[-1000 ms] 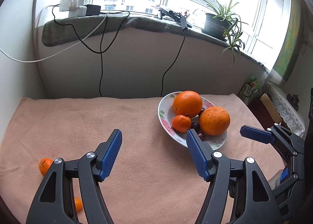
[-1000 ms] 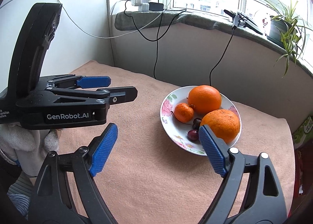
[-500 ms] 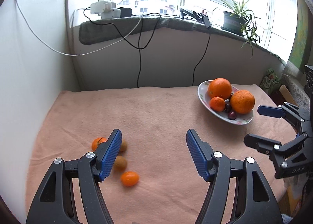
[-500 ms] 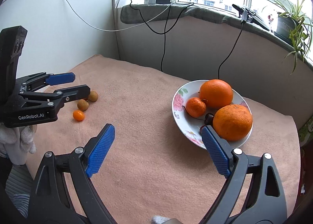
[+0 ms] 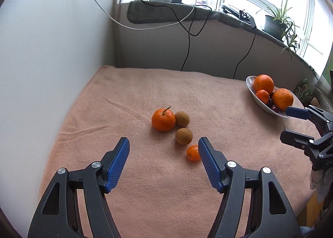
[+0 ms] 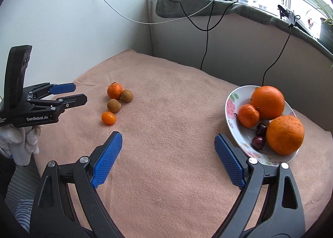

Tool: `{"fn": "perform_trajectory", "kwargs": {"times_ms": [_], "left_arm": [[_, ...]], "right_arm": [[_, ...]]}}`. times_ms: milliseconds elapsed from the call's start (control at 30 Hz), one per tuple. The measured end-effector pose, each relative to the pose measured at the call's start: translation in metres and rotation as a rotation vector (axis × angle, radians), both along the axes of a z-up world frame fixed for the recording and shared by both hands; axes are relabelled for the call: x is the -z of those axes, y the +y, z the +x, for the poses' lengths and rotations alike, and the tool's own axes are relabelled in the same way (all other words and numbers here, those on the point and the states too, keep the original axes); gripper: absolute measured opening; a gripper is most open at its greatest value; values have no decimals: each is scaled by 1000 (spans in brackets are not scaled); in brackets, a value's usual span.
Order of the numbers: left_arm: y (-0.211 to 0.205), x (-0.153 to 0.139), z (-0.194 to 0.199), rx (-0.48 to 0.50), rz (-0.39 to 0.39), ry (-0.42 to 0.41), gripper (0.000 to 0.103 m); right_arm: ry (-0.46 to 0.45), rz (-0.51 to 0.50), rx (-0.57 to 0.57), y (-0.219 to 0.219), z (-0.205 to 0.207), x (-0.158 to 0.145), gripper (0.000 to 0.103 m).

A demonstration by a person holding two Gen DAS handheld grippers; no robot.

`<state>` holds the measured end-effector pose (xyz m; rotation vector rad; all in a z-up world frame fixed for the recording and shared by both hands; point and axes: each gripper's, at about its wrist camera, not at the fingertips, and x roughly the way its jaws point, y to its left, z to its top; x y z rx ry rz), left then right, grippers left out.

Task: Organize fruits
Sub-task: 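Move both tools back to the remaining loose fruit, then grasp the stemmed orange with the left tool while the right tool grasps the small orange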

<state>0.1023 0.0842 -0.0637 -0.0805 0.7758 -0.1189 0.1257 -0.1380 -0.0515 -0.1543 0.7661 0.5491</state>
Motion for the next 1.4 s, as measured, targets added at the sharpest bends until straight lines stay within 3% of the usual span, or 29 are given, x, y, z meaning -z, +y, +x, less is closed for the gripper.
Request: {"fn": "perform_trajectory", "kwargs": {"times_ms": [133,233,467,533,700,767,833,1100,1233,1400], "left_arm": [[10,4,4,-10,-34,8,68],[11,8,8,-9,-37,12,68],[14,12,12,-5,-44,15,63],[14,12,15,1,-48,16,62],[15,13,22,12,-66,17,56],[16,15,26,23,-82,26,47],[16,18,30,31,-96,32,44],[15,26,47,38,-116,58,43],[15,30,56,35,-118,67,43],[17,35,63,34,-120,81,43]], "right_arm": [[16,15,-43,15,2,4,92],[27,2,-72,29,3,9,83],[59,7,-116,54,4,17,81],[73,8,-128,61,5,20,75],[107,23,-150,76,11,27,70],[124,28,-159,81,13,29,62],[134,27,-165,86,15,32,59],[165,36,-175,97,22,43,58],[188,31,-190,106,26,50,47],[202,34,-191,114,31,57,47]]}}
